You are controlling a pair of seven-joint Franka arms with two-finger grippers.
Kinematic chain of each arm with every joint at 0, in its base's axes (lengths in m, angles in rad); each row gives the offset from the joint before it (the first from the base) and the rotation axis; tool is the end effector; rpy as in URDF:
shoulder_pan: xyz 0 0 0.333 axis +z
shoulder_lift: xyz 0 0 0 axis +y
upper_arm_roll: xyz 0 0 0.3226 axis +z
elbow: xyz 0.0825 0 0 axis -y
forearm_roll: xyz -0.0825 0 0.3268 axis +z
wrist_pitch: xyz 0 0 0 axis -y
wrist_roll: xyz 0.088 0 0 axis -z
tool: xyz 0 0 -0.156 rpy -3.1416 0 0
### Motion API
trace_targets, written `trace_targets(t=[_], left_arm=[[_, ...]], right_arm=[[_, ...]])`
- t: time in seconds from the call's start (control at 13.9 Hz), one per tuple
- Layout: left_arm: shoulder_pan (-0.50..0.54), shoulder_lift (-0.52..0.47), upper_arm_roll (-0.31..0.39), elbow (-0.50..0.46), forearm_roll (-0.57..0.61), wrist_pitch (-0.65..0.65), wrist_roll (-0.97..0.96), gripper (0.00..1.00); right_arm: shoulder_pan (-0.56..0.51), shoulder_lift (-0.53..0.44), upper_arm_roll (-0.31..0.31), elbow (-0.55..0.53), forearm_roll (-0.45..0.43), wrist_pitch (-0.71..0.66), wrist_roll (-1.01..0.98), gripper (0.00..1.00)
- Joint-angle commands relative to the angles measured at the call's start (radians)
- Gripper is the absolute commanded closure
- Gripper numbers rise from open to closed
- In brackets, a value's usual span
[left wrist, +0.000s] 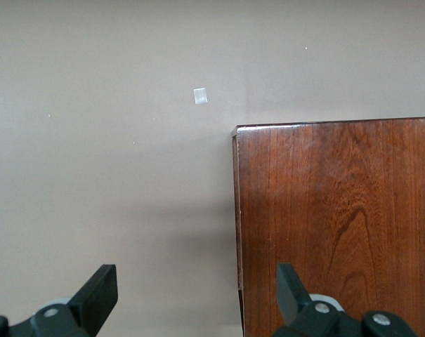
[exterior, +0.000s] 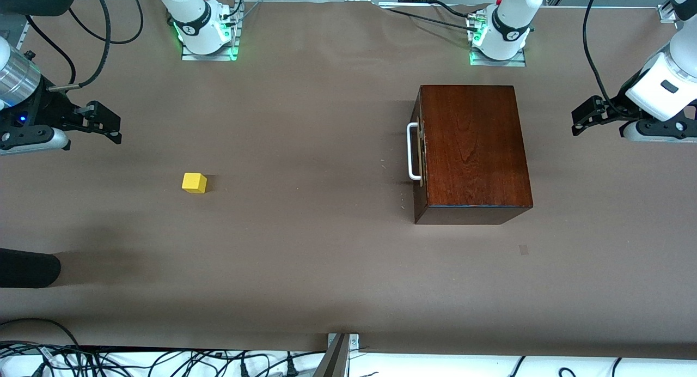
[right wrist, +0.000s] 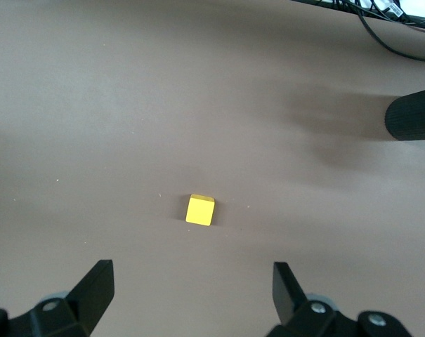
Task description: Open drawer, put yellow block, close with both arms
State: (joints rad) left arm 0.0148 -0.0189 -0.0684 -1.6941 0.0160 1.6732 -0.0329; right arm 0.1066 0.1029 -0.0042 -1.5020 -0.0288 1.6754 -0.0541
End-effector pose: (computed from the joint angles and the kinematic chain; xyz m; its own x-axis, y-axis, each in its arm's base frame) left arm 0.4971 -0.0246 0.5489 0.9997 -0.0223 -0.0015 -0.0223 -0.9996 -0.0173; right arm 0.5410 0.0515 0.5674 0.9849 0.1586 0.0687 0.1567 -0.9871 0.0330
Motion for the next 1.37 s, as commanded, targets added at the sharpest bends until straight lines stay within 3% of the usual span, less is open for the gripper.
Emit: trace_targets(t=[0.0,0.86,1.29], left_arm=[[0.002,0.017,-0.004,0.037,0.022,-0.036,-0.004,0.0],[-0.005,0.016,-0.016,0.039,0.018,-0.067,-0.015,0.0],[-0.01,0.017,-0.018,0.039,0.016,-0.164,-0.015,0.0]], right_arm=[[-0.002,-0.003,0.003,0.009,0.004,-0.011,0.005,0.0],[-0.001,-0.006,0.007,0.009,0.004,-0.008,0.005,0.0],[-0.001,-0.008,0.006,0.009,0.004,-0.011,0.002,0.0]])
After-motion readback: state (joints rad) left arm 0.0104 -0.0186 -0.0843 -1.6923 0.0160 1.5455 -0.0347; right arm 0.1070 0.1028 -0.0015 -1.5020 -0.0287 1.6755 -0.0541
